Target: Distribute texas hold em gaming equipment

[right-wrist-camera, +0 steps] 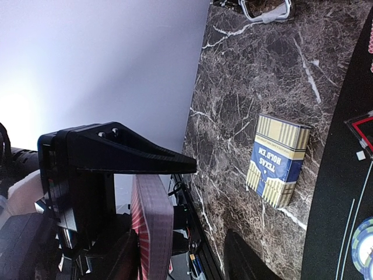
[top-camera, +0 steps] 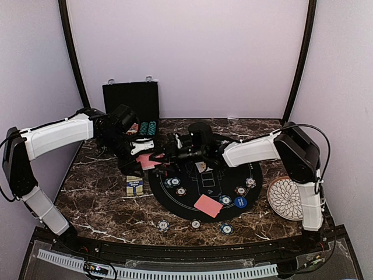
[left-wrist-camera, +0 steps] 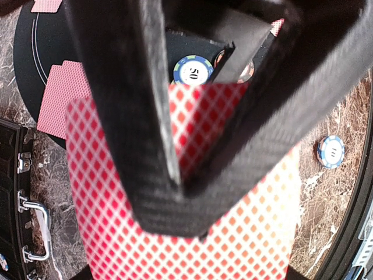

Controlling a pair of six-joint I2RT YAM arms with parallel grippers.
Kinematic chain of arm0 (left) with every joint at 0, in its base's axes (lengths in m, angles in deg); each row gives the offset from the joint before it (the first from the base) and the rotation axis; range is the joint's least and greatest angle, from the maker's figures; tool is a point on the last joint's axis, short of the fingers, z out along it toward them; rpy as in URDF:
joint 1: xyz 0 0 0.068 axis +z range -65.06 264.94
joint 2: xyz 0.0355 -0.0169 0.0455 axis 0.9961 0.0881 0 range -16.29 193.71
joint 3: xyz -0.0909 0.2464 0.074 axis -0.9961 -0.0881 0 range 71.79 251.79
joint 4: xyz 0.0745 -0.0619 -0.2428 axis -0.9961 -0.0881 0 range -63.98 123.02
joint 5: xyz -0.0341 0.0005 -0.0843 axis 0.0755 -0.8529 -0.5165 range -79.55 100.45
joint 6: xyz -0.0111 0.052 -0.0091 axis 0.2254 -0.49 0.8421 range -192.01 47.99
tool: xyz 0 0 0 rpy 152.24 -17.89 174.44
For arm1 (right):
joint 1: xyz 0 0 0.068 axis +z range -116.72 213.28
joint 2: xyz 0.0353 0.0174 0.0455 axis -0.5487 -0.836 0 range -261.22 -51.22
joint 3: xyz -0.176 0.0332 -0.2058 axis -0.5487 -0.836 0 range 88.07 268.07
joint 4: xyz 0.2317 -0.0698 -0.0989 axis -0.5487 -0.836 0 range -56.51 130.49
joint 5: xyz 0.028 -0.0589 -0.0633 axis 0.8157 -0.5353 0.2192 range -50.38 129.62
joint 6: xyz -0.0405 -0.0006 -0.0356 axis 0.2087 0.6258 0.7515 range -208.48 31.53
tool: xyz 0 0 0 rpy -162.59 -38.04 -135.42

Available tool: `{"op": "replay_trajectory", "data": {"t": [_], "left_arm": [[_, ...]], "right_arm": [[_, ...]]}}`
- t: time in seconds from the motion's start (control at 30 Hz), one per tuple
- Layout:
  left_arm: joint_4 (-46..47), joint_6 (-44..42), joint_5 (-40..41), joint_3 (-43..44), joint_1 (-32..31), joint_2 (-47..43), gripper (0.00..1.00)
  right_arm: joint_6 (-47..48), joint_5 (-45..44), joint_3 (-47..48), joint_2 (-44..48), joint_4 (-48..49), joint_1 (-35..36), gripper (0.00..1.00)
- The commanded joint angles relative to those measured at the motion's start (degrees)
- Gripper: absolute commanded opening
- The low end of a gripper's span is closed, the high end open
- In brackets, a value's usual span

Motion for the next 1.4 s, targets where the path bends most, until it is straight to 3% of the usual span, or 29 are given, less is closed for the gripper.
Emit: {"op": "replay_trajectory", "data": {"t": [0.0, 0.5, 0.63, 0.9, 1.07, 1.2, 1.37], "left_arm": [[-0.3, -0.7, -0.5, 0.4, 0.1, -2.2, 0.0], [-0.5, -0.6, -0.3, 0.3, 0.1, -2.1, 0.0], [-0.5, -0.7, -0.1, 0.2, 0.1, -2.1, 0.0], [-0.5, -0.8, 0.3, 0.0, 0.1, -1.9, 0.0], [-0.5, -0.8, 0.7, -0.5, 0.1, -2.1, 0.0], [-0.4, -1.0, 1.3, -1.0, 0.1, -2.3, 0.0], [-0.2, -1.2, 1.7, -1.2, 0.1, -2.3, 0.0]], "right_arm": [[2.3, -0.1, -1.5, 4.3, -3.6, -1.1, 0.52], [2.1, 2.0, -2.8, 7.5, -3.3, -1.7, 0.38], [2.1, 2.7, -3.4, 7.4, -3.5, -1.7, 0.3], [2.2, 3.8, -4.5, 8.9, -3.9, -2.3, 0.0], [4.3, 4.1, -6.4, 12.8, -7.1, -4.5, 0.0], [10.6, 3.3, -7.4, 18.0, -17.7, -7.4, 0.0], [28.0, -6.4, -2.3, 22.7, -47.4, -12.1, 0.0]]}}
